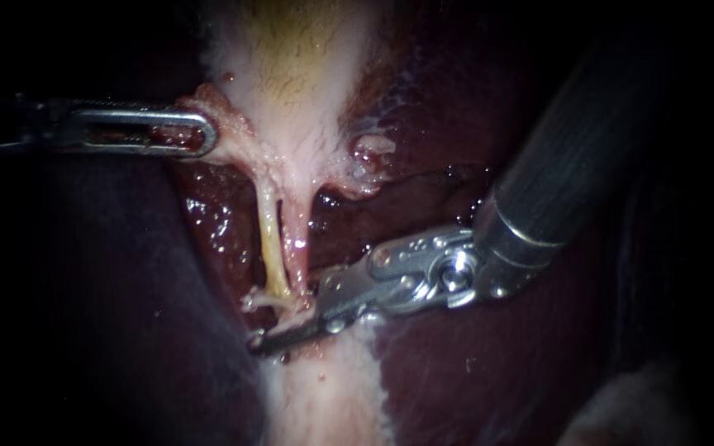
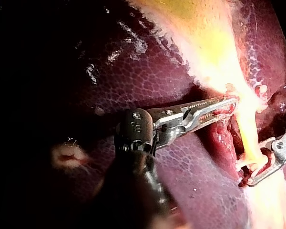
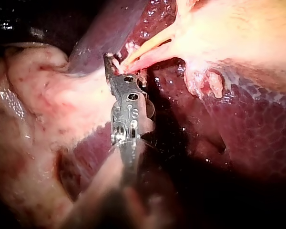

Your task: Clipping second clip left tube

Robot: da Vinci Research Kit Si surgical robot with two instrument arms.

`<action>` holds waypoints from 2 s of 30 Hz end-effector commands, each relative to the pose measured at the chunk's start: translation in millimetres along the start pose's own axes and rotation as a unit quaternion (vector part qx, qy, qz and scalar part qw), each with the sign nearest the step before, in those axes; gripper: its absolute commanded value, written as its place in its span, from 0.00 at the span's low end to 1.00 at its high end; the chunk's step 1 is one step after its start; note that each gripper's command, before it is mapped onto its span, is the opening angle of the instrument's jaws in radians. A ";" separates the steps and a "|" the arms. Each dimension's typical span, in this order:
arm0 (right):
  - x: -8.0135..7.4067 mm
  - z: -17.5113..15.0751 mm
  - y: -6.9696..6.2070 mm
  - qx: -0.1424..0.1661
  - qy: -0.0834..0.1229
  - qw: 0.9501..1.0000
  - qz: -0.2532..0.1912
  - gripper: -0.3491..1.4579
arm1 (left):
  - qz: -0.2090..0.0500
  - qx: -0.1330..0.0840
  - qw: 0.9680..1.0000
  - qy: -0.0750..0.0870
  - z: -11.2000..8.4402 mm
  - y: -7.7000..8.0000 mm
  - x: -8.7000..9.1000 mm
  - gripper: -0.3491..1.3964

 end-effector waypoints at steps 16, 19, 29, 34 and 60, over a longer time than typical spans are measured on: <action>-0.7 -4.3 1.3 -0.004 0.036 0.999 0.004 0.45 | 0.000 -0.001 1.000 -0.001 -0.5 -0.2 -0.1 0.00; -1.0 -5.1 1.3 -0.006 0.038 0.999 0.001 0.46 | 0.000 -0.001 1.000 -0.001 -0.6 -0.2 -0.1 0.00; -1.6 -8.3 1.4 -0.011 0.043 0.999 0.004 0.46 | 0.001 -0.002 1.000 -0.002 -0.9 -0.3 -0.1 0.00; -1.5 -9.4 1.4 -0.010 0.048 0.999 0.006 0.46 | 0.001 -0.002 1.000 -0.002 -0.9 -0.3 -0.1 0.00; 0.6 -10.7 -0.9 -0.007 0.079 0.997 0.011 0.46 | 0.001 -0.002 1.000 -0.002 -1.0 -0.3 -0.1 0.00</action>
